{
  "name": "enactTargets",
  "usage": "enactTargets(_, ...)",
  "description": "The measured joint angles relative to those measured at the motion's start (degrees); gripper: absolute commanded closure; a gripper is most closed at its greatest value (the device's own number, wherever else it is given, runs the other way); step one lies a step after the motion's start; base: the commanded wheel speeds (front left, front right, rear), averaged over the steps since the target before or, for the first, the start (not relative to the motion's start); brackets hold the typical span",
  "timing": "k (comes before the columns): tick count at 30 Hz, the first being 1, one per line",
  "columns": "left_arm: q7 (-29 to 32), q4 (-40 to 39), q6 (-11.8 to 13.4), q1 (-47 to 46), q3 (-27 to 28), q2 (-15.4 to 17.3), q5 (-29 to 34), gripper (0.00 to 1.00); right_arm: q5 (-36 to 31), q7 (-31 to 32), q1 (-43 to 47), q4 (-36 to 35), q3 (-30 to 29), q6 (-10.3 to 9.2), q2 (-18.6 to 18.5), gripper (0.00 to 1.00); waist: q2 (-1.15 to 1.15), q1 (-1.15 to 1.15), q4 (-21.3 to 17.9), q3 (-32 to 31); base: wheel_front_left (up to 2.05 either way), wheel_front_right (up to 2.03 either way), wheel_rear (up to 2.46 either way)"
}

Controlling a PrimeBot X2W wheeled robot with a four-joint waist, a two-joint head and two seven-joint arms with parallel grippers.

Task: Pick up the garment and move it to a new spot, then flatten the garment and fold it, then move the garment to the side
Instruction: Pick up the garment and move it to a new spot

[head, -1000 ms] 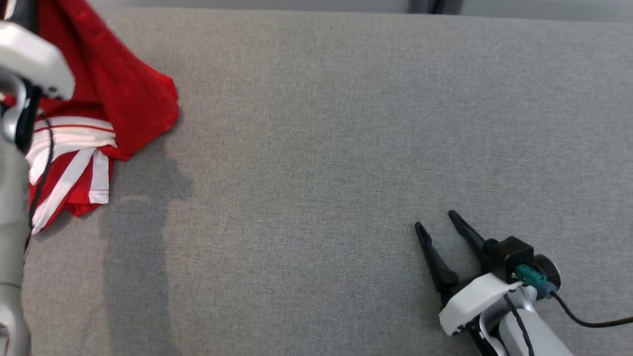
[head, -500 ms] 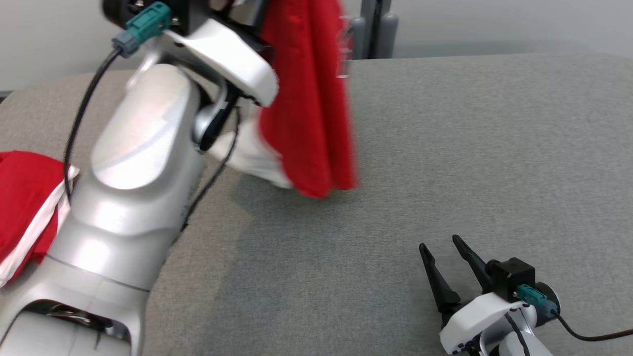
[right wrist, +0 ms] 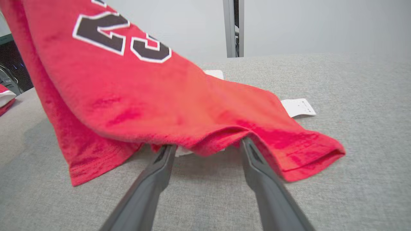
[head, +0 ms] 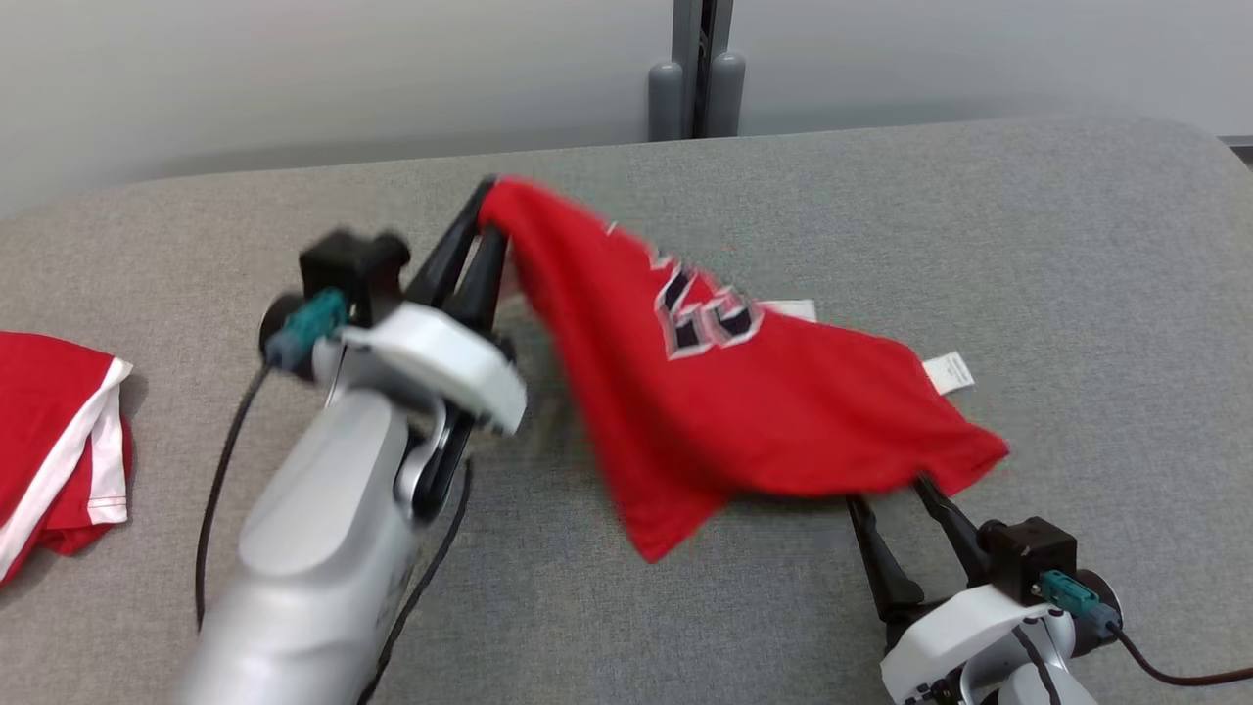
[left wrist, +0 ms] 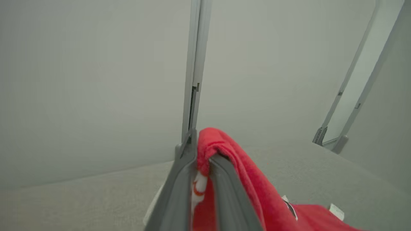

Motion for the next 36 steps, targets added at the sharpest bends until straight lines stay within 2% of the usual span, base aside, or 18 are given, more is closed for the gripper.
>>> enactTargets(4, -0.1, 1.7, 0.4, 7.2, 2.9, 1.7, 1.5, 1.0, 0.0, 0.0, 0.1, 0.1, -0.1, 0.0, 0.0, 0.0, 0.0, 0.0, 0.1, 0.1, 0.0, 0.0, 0.0)
enactTargets(5, -0.1, 2.0, 0.4, 8.6, 3.2, 2.1, 2.2, 0.77, 0.0, 0.0, 0.1, 0.1, -0.1, 0.0, 0.0, 0.0, 0.0, 0.0, 0.1, 0.0, 0.0, 0.0, 0.0)
enactTargets(6, -0.1, 2.0, 0.4, 10.0, 4.0, 2.3, 2.7, 0.77, 0.0, 0.0, 0.1, 0.1, -0.2, 0.0, 0.0, 0.0, 0.0, 0.0, 0.2, -0.1, 0.0, 0.0, 0.0)
enactTargets(7, -0.1, 1.7, 0.4, 11.3, 5.0, 2.5, 3.3, 0.47, 0.0, 0.0, 0.1, 0.1, -0.3, 0.0, 0.0, 0.0, 0.0, 0.0, 0.3, -0.2, 0.0, 0.0, 0.0)
enactTargets(8, -0.1, 1.4, 0.5, 12.6, 5.9, 2.9, 4.1, 0.0, 0.0, 0.0, 0.1, 0.1, -0.2, 0.0, 0.0, 0.0, 0.0, 0.0, 0.4, -0.3, 0.0, 0.0, 0.0)
enactTargets(14, -0.1, -2.4, 2.3, 20.8, 12.4, 4.0, 8.4, 0.0, 0.1, 0.0, 0.3, -0.1, -0.2, 0.0, 0.0, 0.0, 0.0, 0.0, 0.7, -1.7, 0.0, 0.0, 0.0)
enactTargets(21, -0.1, -12.2, 3.4, 32.5, 21.0, 3.7, 14.3, 0.0, -0.4, 0.0, 1.9, -0.4, 0.0, 0.0, 0.1, 0.0, 0.0, 0.0, 0.5, -4.4, 0.0, 0.0, 0.0)
enactTargets(28, -0.1, -14.7, 1.7, 42.0, 26.5, 1.4, 17.0, 0.0, -0.2, 0.0, 3.2, -0.4, -0.2, 0.0, 0.0, 0.0, 0.0, 0.0, 0.3, -6.3, 0.0, 0.0, 0.0)
enactTargets(36, -0.1, -16.0, 0.1, 45.1, 27.1, -0.4, 19.1, 0.0, 0.1, 0.0, 3.9, -0.3, -0.4, 0.0, 0.0, 0.0, 0.0, 0.0, 0.3, -7.5, 0.0, 0.0, 0.0)
